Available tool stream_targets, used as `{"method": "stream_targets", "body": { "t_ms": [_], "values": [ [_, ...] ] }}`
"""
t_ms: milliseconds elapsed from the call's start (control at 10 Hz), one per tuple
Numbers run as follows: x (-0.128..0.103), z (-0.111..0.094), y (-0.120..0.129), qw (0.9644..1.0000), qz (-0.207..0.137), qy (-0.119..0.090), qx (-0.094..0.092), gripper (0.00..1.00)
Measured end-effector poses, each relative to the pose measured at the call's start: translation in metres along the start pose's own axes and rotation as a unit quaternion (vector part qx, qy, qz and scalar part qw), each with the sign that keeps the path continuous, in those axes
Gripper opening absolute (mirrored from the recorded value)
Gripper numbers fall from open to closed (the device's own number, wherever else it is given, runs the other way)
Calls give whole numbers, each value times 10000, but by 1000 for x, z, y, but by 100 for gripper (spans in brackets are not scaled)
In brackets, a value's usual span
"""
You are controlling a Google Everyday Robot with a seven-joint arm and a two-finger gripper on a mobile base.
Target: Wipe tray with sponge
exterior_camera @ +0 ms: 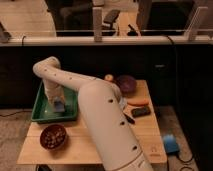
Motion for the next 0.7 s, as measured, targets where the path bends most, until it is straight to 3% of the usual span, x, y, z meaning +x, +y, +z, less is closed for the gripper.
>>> {"method": "stream_targets", "body": {
  "t_ms": [200,700],
  "values": [
    [7,1,8,9998,201,2,-85,0],
    [8,1,10,9996,250,-4,-114,0]
  ]
}}
